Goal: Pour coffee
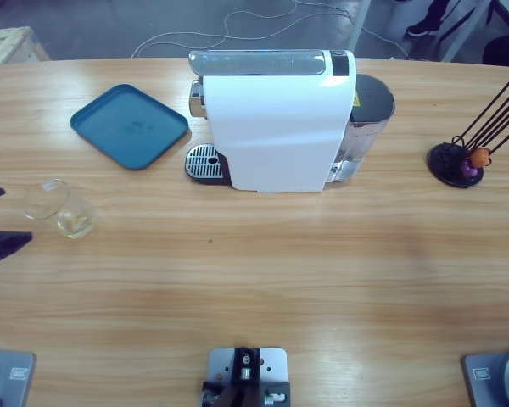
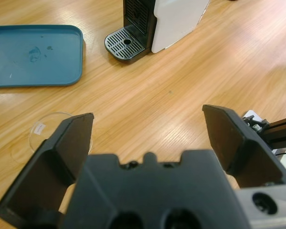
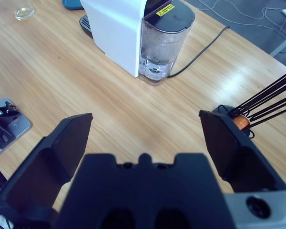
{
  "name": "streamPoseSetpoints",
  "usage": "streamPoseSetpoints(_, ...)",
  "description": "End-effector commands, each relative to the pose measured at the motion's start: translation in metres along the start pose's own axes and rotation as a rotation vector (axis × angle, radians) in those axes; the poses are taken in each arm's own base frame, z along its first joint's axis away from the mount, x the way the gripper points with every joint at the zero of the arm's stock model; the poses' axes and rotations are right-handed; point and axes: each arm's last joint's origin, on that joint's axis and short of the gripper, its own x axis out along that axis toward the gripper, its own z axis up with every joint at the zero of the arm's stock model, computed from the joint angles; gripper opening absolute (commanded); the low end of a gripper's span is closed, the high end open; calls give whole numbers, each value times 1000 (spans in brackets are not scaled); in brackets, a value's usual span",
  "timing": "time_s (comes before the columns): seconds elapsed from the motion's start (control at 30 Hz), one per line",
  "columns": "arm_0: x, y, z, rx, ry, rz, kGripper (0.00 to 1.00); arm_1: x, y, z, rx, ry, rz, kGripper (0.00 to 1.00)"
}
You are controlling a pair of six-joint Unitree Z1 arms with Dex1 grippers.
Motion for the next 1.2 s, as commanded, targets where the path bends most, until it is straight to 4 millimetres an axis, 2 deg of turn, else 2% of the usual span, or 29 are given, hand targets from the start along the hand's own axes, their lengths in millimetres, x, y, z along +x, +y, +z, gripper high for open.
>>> streamPoseSetpoints(0.03,-3,-1,-8,1,-12,3,1000,-1,0,-9,-8,-12,-4,1000)
streamPoseSetpoints(0.17,-3,-1,-9,2,-14,2,1000,0,0,-9,-8,-12,-3,1000)
streamPoseSetpoints(0.23,-10,-2,-11,0,-68,15,1000,1,0,-9,-8,-6,-2,1000)
streamPoseSetpoints(0.27,-14,-1,-8,-71,-110,41,1000,2,1,-8,-9,-1,-1,1000)
streamPoseSetpoints(0.3,-13,0,0,-158,-122,60,1000,3,1,-7,-9,6,-1,1000)
streamPoseSetpoints(0.37,-4,2,25,-194,-106,50,1000,6,1,-4,-11,21,-1,1000)
streamPoseSetpoints(0.5,15,5,96,-247,-196,23,1000,7,1,-4,-11,24,-2,1000)
streamPoseSetpoints(0.6,48,17,126,-432,-257,-31,1000,8,1,-3,-12,32,-2,1000)
streamPoseSetpoints(0.77,124,43,137,-794,-105,-190,995,10,1,-1,-13,43,-2,1000)
streamPoseSetpoints(0.9,167,57,148,-874,-54,-205,977,10,1,-1,-13,41,-3,1000)
streamPoseSetpoints(0.97,183,61,156,-902,-22,-246,905,10,1,-1,-13,42,-3,1000)
streamPoseSetpoints(1.0,191,63,159,-906,-1,-276,877,10,1,-1,-14,41,-1,1000)
streamPoseSetpoints(1.2,223,69,161,-910,103,-395,876,8,1,-3,-13,34,-1,1000)
